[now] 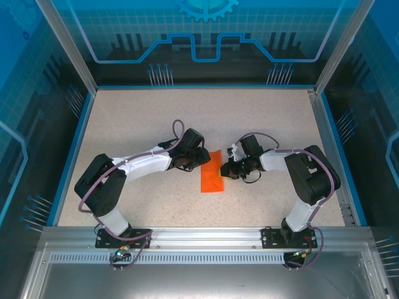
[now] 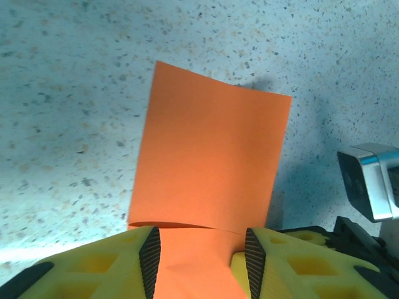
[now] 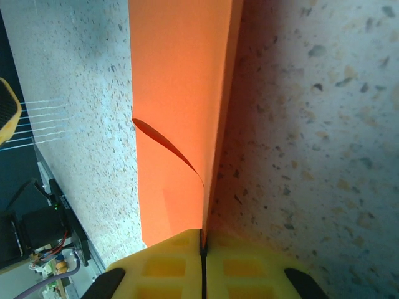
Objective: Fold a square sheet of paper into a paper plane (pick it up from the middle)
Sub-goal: Turn over the paper at the center of the table.
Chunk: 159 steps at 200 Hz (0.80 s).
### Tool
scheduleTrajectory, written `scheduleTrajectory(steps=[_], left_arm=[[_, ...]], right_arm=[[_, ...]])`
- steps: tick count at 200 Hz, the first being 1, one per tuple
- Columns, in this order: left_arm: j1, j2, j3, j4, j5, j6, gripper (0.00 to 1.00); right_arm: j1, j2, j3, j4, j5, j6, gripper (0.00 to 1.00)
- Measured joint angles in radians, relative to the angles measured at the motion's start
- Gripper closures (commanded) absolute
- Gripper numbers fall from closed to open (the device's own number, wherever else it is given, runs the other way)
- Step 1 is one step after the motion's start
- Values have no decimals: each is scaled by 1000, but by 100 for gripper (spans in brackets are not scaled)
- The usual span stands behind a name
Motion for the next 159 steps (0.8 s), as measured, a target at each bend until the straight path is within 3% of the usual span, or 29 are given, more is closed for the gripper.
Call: scheduleTrajectory(steps=[85, 159], left_arm=[[0, -231, -204, 19, -55, -26, 48], [18, -352, -294, 50, -74, -26, 43]], right_arm=[[92, -171, 57, -235, 196, -25, 93], [164, -280, 306, -623, 515, -68, 91]])
